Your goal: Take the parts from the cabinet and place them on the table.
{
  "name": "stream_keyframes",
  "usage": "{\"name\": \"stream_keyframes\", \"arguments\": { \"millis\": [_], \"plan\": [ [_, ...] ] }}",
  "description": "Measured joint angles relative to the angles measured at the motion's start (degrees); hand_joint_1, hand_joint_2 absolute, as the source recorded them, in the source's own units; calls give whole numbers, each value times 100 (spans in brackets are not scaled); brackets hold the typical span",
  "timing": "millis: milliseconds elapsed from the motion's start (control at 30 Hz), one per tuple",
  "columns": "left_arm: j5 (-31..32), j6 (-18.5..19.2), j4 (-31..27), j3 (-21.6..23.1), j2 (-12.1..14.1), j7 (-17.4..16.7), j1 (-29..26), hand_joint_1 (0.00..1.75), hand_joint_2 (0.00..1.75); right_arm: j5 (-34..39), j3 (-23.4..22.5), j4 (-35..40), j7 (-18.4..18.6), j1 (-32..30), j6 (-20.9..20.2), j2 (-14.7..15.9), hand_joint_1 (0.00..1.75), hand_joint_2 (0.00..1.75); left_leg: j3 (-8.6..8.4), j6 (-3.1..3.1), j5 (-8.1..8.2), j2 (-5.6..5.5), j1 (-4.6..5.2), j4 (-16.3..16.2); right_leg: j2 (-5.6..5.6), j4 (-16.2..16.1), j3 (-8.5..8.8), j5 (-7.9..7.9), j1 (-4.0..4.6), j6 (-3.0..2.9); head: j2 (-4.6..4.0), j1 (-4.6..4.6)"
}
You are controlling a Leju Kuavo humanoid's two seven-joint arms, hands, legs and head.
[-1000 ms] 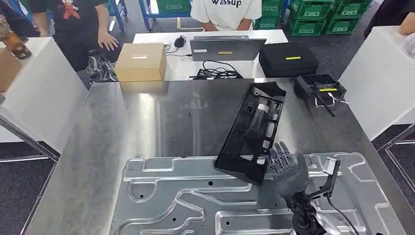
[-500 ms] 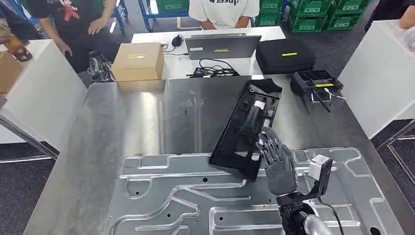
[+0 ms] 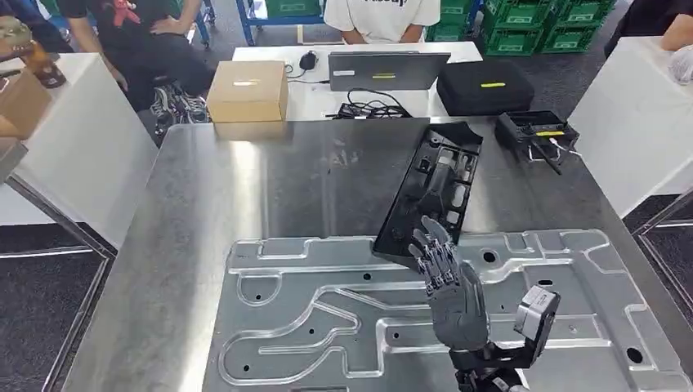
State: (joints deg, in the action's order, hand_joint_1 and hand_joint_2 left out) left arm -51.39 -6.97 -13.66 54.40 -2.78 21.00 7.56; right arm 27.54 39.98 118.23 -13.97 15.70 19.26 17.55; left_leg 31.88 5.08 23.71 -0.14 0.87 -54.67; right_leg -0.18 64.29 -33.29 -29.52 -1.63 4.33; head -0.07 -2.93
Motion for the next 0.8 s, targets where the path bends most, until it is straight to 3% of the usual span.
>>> {"name": "stream_keyframes", "arguments": {
  "millis": [33, 67, 100, 133, 200, 233, 267, 300, 333, 367, 400, 433, 467, 533, 600, 667, 700, 733, 767, 800],
  "plan": [
    [0, 9, 0, 0, 0, 2, 2, 0, 0, -44, 7, 20, 4, 1, -13, -2, 0, 0, 11, -21, -19, -1, 3, -8, -1, -572, 387, 123, 6, -32, 0, 0],
    [0, 15, 0, 0, 0, 2, 3, 0, 0, -100, 15, 44, 7, 3, -31, -4, 0, 0, 35, -51, -36, 1, 27, -24, 0, -970, 650, 77, 25, -57, 0, 2],
    [-2, 20, 0, 0, 0, 4, 9, 0, 0, -160, 33, 63, 11, 2, -63, -15, 0, 0, 51, -82, -68, 4, 34, -30, 3, -951, 595, 171, 60, -88, 0, -4],
    [-2, 31, 0, 0, 0, 17, 16, 0, 0, -214, 44, 91, 15, 3, -72, -28, 0, 175, 62, -120, -94, 4, 41, -40, 9, -979, 578, 175, 61, -100, 0, -4],
    [-15, 33, 0, -2, 0, 17, 10, 0, 0, -326, 85, 118, 39, -2, -92, -37, 0, 175, 90, -189, -157, 2, 37, -37, 7, -990, 538, 222, 61, -177, 0, -2],
    [-18, 33, 0, -4, 9, 17, 6, 0, 0, -400, 101, 129, 48, 1, -105, -48, 0, 175, 128, -215, -87, -6, 2, -92, -28, -1014, 501, 279, 16, -230, -2, 0],
    [-17, 33, 0, -4, 7, 15, 2, 0, 0, -446, 112, 149, 70, 1, -107, -48, 0, 175, 202, -282, 158, -6, -1, -266, -25, -1014, 441, 327, 15, -269, -2, -9],
    [-17, 35, 0, -4, 7, 15, 3, 0, 0, -481, 127, 166, 70, -4, -109, -66, 0, 175, 355, -345, 525, -7, -38, -679, -28, -1013, 366, 379, 12, -309, 0, -4],
    [-17, 35, 0, -4, 7, 15, 4, 0, 0, -501, 146, 181, 70, -13, -109, -83, 0, 175, 504, -394, 829, -7, -67, -1148, -28, -1011, 293, 433, 12, -311, -2, -9],
    [-18, 37, 0, -4, 9, 15, 4, 0, 0, -511, 166, 188, 74, -19, -111, -85, 0, 175, 641, -429, 1062, -6, -88, -1619, -27, -1009, 210, 490, 12, -311, -2, -7],
    [-18, 37, 0, -4, 9, 15, 4, 0, 0, -511, 177, 188, 77, -27, -111, -85, 0, 175, 691, -451, 1135, -6, -103, -1918, -27, -1007, 131, 550, 11, -308, -2, -7],
    [-18, 37, 0, -4, 9, 15, 3, 0, 0, -511, 183, 188, 79, -36, -111, -87, 0, 175, 619, -462, 1045, -6, -117, -1938, -27, -1006, 56, 604, 9, -297, -2, -7],
    [-18, 37, 0, -4, 9, 15, 5, 0, 0, -514, 192, 201, 81, -40, -111, -90, 0, 175, 406, -464, 823, -5, -127, -1689, -25, -1004, -22, 665, 6, -281, 0, -7],
    [-17, 37, 0, -4, 9, 15, 16, 0, 0, -516, 201, 218, 81, -39, -111, -90, 0, 175, -276, -425, 441, -7, -124, -683, -18, -1004, -133, 773, 6, -241, 0, -7],
    [-18, 37, 0, -7, 11, 15, 42, 0, 0, -524, 205, 258, 79, -37, -111, -98, 0, 175, -901, -334, 571, -15, -65, 295, -20, -995, -182, 852, 39, -181, 0, -7],
    [-18, 37, 0, -9, 13, 17, 42, 0, 0, -529, 221, 273, 76, -40, -118, -101, 0, 175, -822, -278, 530, -22, -40, 262, -30, -1032, -179, 962, 15, -115, -2, -9],
    [-22, 39, 0, -9, 13, 15, 29, 0, 0, -529, 227, 286, 79, -48, -125, -107, 0, 175, -779, -222, 488, -20, -24, 234, -28, -1057, -183, 1028, 4, -66, 0, 0],
    [-26, 44, 0, -9, 13, 15, 24, 0, 0, -529, 232, 293, 76, -68, -127, -105, 0, 175, -718, -142, 375, -6, -80, 297, -17, -1054, -213, 1033, 6, -24, -2, -4],
    [-46, 50, 0, -9, 11, 17, 35, 0, 0, -529, 234, 301, 70, -98, -131, -105, 0, 175, -645, -92, 308, 10, -65, 292, -2, -901, -295, 758, -4, -32, 0, -2],
    [-52, 55, 0, -11, 11, 22, 40, 0, 0, -531, 240, 326, 63, -135, -144, -105, 0, 175, -565, -39, 241, 13, -65, 290, -2, -566, -410, 353, 0, -40, -2, -4]
  ]
}}
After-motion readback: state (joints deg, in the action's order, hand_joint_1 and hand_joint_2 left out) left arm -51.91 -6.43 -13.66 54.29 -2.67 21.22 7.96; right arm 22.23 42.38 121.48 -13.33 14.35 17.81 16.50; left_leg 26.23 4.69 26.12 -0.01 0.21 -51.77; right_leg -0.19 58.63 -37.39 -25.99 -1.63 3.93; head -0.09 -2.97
